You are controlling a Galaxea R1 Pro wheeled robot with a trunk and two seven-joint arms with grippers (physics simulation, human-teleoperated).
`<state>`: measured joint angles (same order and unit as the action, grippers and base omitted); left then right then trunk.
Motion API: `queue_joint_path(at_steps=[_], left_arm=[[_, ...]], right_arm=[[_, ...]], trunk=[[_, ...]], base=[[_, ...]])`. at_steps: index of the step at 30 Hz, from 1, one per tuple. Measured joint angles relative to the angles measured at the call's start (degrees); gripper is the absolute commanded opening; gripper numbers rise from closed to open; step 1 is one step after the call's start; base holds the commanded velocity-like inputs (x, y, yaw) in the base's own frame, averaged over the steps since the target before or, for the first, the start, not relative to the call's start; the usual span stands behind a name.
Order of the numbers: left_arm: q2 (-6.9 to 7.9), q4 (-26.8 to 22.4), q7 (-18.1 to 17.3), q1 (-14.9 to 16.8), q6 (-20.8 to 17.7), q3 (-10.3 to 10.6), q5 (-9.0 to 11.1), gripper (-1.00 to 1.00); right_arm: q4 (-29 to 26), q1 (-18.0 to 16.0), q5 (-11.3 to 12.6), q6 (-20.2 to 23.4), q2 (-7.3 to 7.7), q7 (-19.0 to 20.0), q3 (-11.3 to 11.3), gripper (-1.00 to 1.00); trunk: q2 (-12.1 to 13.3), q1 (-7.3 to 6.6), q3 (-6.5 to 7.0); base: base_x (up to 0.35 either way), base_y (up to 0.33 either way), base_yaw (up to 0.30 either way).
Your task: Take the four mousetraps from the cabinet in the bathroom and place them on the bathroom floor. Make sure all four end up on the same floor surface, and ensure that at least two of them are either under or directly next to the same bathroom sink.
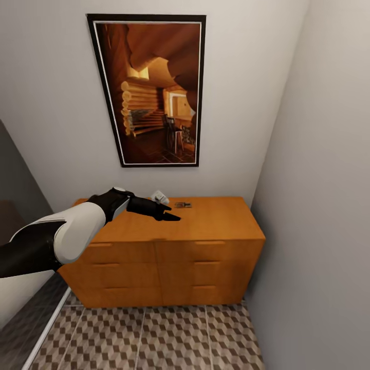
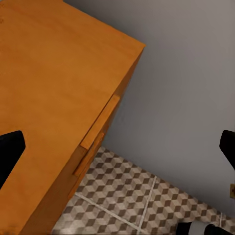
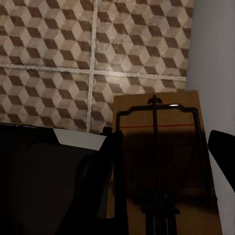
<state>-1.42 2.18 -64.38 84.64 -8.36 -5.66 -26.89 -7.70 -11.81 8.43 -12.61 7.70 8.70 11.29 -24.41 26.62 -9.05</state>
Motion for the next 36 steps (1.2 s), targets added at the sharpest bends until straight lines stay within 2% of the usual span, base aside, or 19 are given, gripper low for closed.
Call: queue_joint_path(at_steps=[15,27,36], left_arm=[[0.00,0.00,0.08,0.00,0.00,0.07,0.00,1.00],[0.01,-0.02,0.08,-0.02,0.01,0.09,0.01,1.00],[0.00,0.01,0.08,-0.73,0.03,0.09,0.01,1.00]], right_arm=[[0.00,0.00,-0.08,-0.02,0.00,0.00,0.00,-1.00],[0.00,0.00,-0.17,0.03,0.00,0.02,0.02,-1.00],[0.00,0.00,-0.18,0.06,0.00,0.04,0.01,-1.00]], trunk=[[0.00,-0.02,0.00],[0.01,-0.01,0.00],[0.01,0.01,0.00]], base=[[0.205,0.180,0.000],[0.244,-0.145,0.000],[0.041,-0.037,0.000]])
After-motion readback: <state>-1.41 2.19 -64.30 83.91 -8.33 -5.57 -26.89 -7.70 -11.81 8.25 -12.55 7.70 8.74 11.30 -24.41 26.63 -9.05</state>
